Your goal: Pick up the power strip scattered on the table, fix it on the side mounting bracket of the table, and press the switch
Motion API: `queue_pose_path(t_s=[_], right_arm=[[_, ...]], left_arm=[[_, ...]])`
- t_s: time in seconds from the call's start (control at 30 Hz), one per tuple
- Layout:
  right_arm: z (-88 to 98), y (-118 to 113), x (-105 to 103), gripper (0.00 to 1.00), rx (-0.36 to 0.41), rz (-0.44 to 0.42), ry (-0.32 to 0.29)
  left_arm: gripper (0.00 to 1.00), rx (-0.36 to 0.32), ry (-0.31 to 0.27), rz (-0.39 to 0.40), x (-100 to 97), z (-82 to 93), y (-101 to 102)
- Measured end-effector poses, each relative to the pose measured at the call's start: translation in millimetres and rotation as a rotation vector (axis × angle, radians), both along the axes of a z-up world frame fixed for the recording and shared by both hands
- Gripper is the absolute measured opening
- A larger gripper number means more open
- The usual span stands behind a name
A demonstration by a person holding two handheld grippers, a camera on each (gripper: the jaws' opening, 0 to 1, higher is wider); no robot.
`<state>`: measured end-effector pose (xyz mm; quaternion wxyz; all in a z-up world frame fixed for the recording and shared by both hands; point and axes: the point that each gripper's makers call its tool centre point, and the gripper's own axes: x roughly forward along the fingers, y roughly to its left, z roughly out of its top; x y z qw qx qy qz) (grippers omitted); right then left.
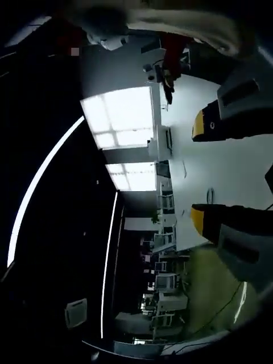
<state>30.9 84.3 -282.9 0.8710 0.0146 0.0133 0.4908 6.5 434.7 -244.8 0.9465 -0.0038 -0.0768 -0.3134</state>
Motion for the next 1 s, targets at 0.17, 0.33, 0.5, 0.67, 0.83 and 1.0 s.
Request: queue_pose_path(t_s=[0.17,0.33,0.5,0.67,0.83,1.0], right_arm=[[-2.0,-11,-2,0.51,0.016,-0.006,0.004],[-6.0,-23,-1,0.51,0.029,-0.015,0.016],[-10.3,-30,0,0.51,0.036,-0.033,0.033],[-10.7,-31,-2,0.51,0.052,-0.039,0.039],[-12.3,-31,-4,0.52,0.057,-0.037,0.041],[-11.5,-30,-4,0.51,0.055,-0.033,0.040]], left_arm=[[0.48,0.007,0.003,0.010,-4.4,-5.1,-12],[0.48,-0.005,0.010,0.018,-10.8,-11.0,-21],[0.49,0.009,0.008,0.024,-14.7,-12.7,-22],[0.50,0.001,-0.005,0.029,-18.1,-9.3,-21],[0.50,-0.003,-0.022,0.045,-21.2,-5.7,-19],[0.50,0.016,0.001,0.057,-22.7,-13.9,-18]])
